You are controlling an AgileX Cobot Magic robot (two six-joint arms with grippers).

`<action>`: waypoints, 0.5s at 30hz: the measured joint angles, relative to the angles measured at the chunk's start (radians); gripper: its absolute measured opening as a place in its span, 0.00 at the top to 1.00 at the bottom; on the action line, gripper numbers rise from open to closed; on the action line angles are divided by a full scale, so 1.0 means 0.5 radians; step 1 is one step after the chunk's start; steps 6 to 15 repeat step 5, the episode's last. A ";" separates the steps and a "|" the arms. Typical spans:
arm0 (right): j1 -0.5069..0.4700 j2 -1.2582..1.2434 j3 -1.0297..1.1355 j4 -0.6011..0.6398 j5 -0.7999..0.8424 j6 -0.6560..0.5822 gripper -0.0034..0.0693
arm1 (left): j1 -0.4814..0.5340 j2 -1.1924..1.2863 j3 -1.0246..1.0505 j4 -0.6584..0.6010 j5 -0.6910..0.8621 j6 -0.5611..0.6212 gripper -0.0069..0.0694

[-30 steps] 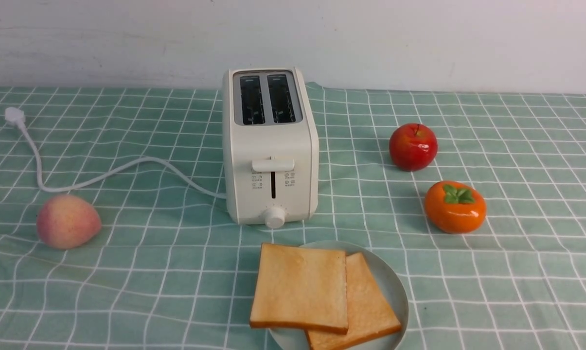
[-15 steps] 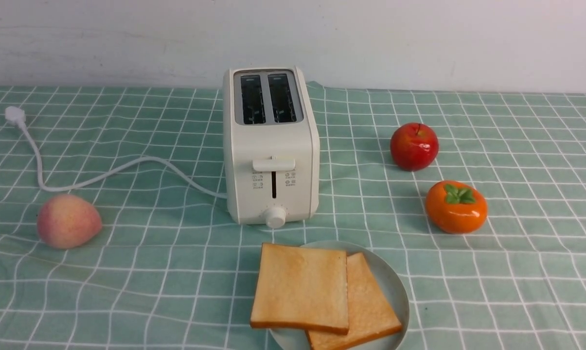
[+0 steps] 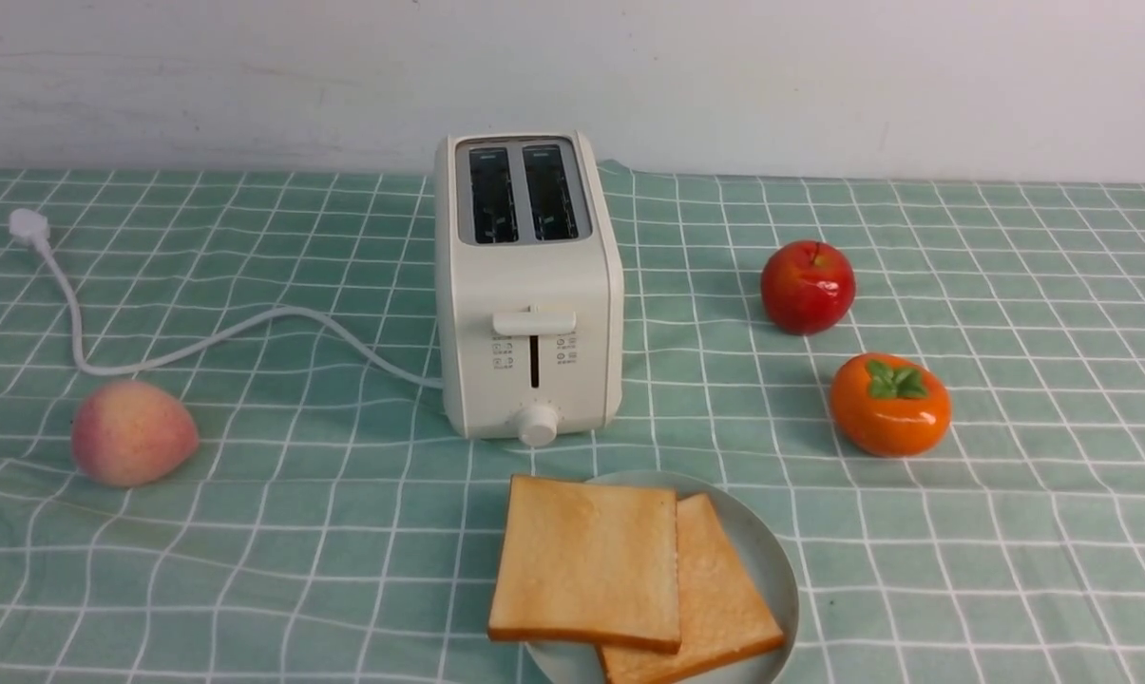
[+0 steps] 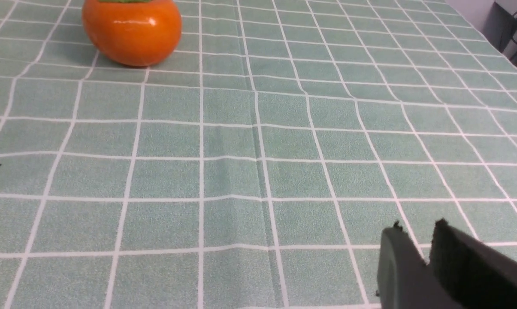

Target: Take toasted bread from bread machine on blue coffee table place on plate.

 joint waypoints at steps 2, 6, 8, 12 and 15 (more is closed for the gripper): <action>0.000 0.000 0.000 -0.002 0.001 -0.002 0.78 | 0.000 0.000 0.000 0.000 0.000 0.000 0.86; 0.000 0.000 0.000 -0.002 0.001 -0.013 0.78 | 0.000 0.000 0.000 0.000 0.000 0.000 0.86; 0.000 0.000 0.000 -0.002 0.001 -0.013 0.78 | 0.000 0.000 0.000 0.000 0.000 0.000 0.86; 0.000 0.000 0.000 -0.002 0.001 -0.013 0.78 | 0.000 0.000 0.000 0.000 0.000 0.000 0.86; 0.000 0.000 0.000 -0.002 0.001 -0.013 0.78 | 0.000 0.000 0.000 0.000 0.000 0.000 0.86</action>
